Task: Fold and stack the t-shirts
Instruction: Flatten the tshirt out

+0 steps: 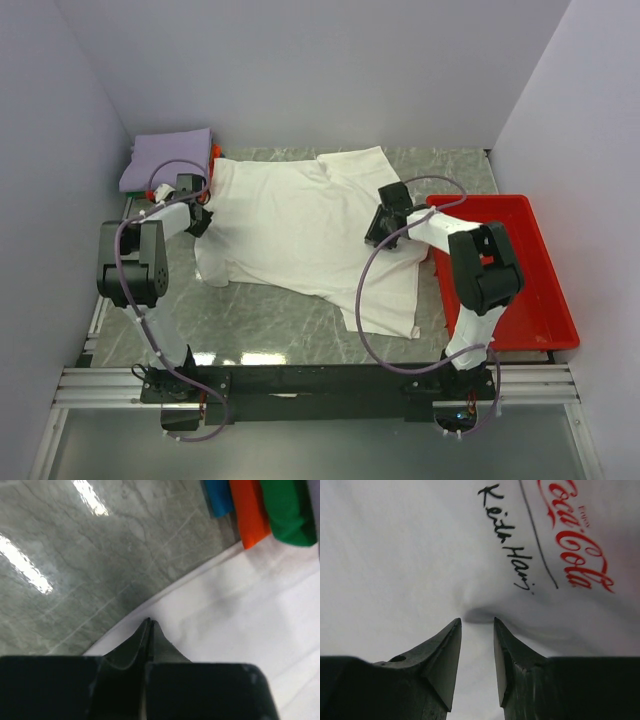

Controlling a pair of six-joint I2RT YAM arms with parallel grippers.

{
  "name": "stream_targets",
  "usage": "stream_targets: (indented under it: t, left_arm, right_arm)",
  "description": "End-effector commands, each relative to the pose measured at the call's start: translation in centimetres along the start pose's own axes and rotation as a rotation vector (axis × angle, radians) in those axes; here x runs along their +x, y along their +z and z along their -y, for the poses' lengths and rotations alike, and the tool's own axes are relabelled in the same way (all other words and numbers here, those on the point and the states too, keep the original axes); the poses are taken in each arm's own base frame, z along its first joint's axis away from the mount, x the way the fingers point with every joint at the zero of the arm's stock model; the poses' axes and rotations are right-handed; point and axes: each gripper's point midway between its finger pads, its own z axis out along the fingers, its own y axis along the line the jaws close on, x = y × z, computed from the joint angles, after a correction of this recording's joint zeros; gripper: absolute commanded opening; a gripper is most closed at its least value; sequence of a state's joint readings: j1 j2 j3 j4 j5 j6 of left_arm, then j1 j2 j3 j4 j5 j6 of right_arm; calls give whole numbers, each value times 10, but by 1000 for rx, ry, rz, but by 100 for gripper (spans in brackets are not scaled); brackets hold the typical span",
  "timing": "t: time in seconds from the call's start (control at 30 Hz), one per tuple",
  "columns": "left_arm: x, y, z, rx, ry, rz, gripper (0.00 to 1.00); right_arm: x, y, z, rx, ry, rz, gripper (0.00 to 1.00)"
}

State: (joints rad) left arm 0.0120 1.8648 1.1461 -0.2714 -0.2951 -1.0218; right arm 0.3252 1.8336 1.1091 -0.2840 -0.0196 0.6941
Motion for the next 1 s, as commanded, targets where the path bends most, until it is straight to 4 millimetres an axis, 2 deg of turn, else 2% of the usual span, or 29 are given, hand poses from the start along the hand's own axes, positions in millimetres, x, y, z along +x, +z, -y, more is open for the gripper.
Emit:
stream_targets:
  t: [0.0,0.07,0.13,0.17,0.3,0.4,0.5,0.6,0.63,0.7,0.77,0.8,0.87,0.9,0.93,0.97]
  left_arm:
    - [-20,0,-5,-67,71,65,5]
    - [-26,0,4,-44,99,72,9]
    - [-25,4,4,-56,129,65,13]
    - [-29,4,10,-48,136,68,13]
    - [-25,7,16,-17,157,29,10]
    - [-27,-3,25,32,157,30,11]
    - [-38,-21,38,94,149,45,15]
    - [-43,-46,48,163,140,53,25]
    - [-42,-60,46,186,124,56,32]
    - [-39,-73,43,212,109,60,35]
    - [-33,-92,29,242,75,68,41]
    - [-22,-100,26,252,83,61,42]
    - [-8,-115,6,257,63,67,44]
    - [-2,-132,6,292,56,77,44]
    - [15,-129,-13,258,66,64,45]
    - [22,-133,-19,255,65,68,46]
  right_arm:
    - [-13,8,17,53,3,4,40]
    - [-22,9,24,65,21,9,40]
    - [-30,9,25,72,22,16,40]
    - [-32,10,30,79,25,8,40]
    - [-33,10,27,57,40,-5,40]
    - [-32,4,27,54,31,-6,40]
    - [-39,-9,23,40,28,30,40]
    - [-51,-25,14,18,17,64,40]
    - [-55,-30,11,15,11,79,40]
    - [-60,-46,0,-6,-8,104,40]
    - [-60,-61,-10,-14,-33,135,40]
    - [-58,-66,-15,-26,-46,141,40]
    - [-49,-79,-32,-64,-80,157,40]
    - [-42,-82,-35,-72,-94,153,40]
    - [-37,-86,-41,-90,-110,153,40]
    - [-25,-96,-61,-152,-142,153,40]
